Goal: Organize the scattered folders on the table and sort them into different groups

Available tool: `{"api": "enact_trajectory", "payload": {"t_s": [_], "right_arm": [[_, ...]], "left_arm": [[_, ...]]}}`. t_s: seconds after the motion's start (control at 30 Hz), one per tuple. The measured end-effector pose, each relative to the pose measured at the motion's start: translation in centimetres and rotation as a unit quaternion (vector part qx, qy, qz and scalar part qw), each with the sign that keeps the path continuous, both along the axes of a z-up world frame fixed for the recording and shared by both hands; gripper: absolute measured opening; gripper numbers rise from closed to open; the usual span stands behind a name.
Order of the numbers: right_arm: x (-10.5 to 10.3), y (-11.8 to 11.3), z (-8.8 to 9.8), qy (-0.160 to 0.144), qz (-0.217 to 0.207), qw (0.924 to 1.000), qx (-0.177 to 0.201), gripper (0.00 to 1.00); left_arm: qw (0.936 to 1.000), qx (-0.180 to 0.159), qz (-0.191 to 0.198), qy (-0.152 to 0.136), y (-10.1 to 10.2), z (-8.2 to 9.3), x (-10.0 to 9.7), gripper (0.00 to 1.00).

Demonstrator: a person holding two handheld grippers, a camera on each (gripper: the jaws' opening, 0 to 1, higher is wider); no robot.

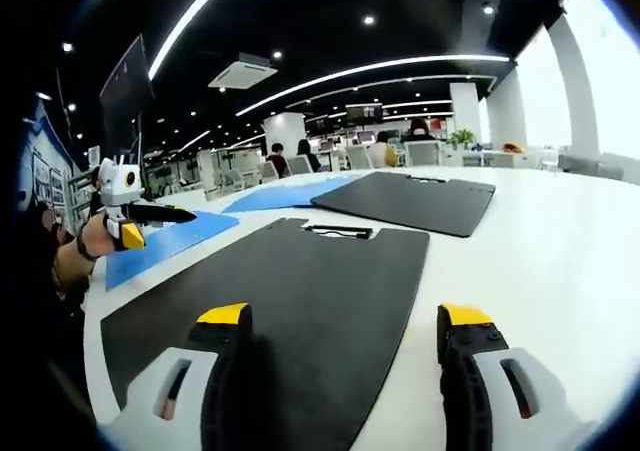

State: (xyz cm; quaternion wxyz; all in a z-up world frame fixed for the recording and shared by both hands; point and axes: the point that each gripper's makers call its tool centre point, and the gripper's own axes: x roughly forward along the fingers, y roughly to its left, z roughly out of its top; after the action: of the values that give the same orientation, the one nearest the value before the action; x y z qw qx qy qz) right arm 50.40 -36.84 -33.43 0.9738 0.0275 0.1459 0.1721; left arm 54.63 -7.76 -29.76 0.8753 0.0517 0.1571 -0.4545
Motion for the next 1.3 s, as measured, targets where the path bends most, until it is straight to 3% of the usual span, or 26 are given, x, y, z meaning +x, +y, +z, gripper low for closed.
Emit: {"api": "enact_trajectory", "payload": {"t_s": [0.33,0.7,1.3], "right_arm": [[0.2,-0.3,1.3,-0.037,-0.004,0.9992,0.014,0.86],[-0.7,2.4,2.5,-0.071,0.013,0.9974,0.003,0.96],[-0.6,0.5,3.2,-0.111,0.019,0.9936,-0.009,0.99]], "left_arm": [[0.9996,0.003,0.028,-0.005,5.4,0.5,0.4,0.99],[0.9984,0.014,0.050,-0.019,9.9,0.7,0.0,0.99],[0.9956,-0.016,0.078,-0.050,15.6,2.8,-0.5,0.99]]}}
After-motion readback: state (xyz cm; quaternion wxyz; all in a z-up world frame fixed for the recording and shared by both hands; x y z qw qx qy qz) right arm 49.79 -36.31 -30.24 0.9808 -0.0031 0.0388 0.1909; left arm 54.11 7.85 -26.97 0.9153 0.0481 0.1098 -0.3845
